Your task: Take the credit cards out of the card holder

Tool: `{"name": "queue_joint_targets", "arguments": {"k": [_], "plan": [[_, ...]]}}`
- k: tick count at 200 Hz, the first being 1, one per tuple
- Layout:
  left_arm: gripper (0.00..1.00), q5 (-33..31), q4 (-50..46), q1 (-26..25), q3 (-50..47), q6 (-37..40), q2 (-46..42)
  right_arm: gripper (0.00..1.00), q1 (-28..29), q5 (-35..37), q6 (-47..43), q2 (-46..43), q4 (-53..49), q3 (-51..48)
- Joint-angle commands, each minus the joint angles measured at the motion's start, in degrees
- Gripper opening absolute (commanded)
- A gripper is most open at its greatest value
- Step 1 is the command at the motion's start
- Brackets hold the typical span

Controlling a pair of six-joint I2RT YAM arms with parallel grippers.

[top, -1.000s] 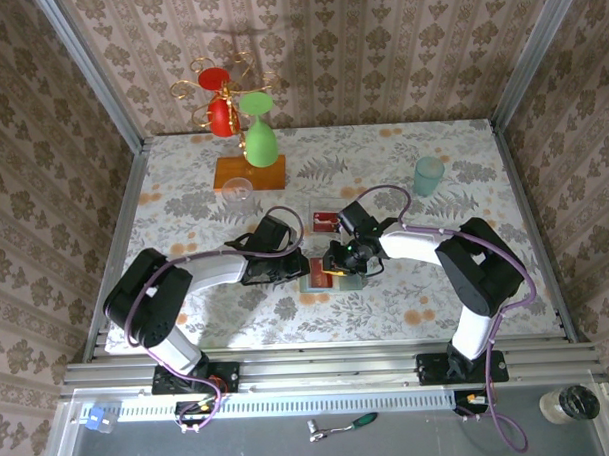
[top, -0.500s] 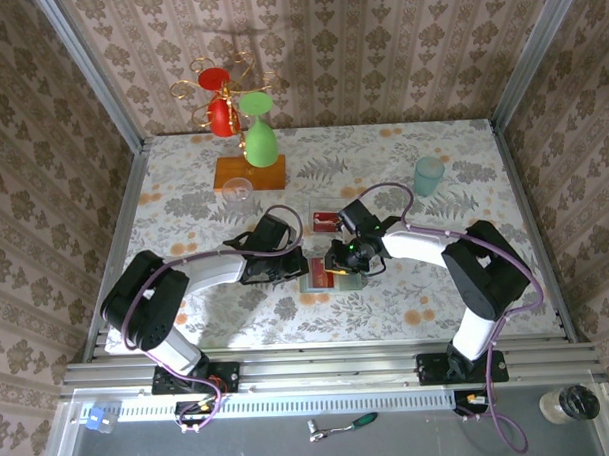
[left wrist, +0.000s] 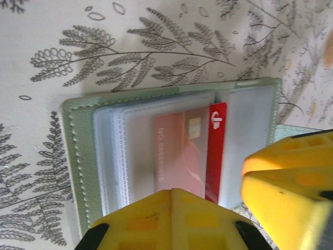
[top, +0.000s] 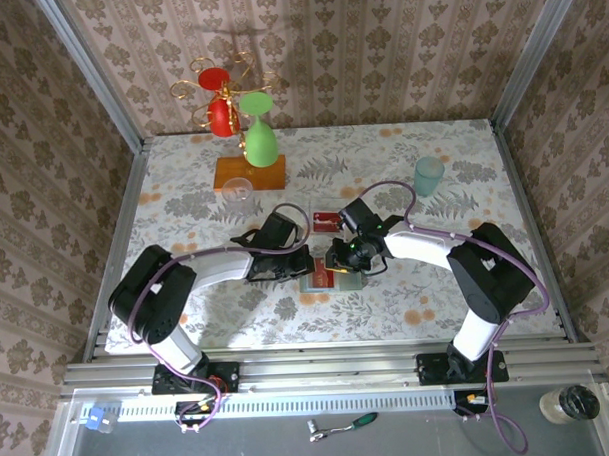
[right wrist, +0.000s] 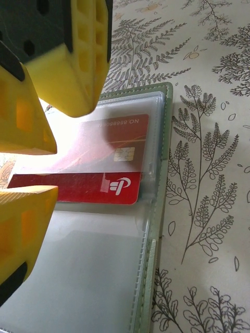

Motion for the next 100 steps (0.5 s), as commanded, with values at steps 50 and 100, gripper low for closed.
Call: {"name": "queue_joint_targets", "arguments": {"k": [50,100], "plan": [[0.01,-0.68,-0.91,-0.26,0.14,-0.08,0.21,0.24,-0.38,0.59,-0.68,-0.75,-0.32,-0.42],[0.01,-1.21,-2.01,-0.46,0.48,0.31,0.62,0.25,-0.40,0.41,-0.62,0.01,0.03,-0.54]]}}
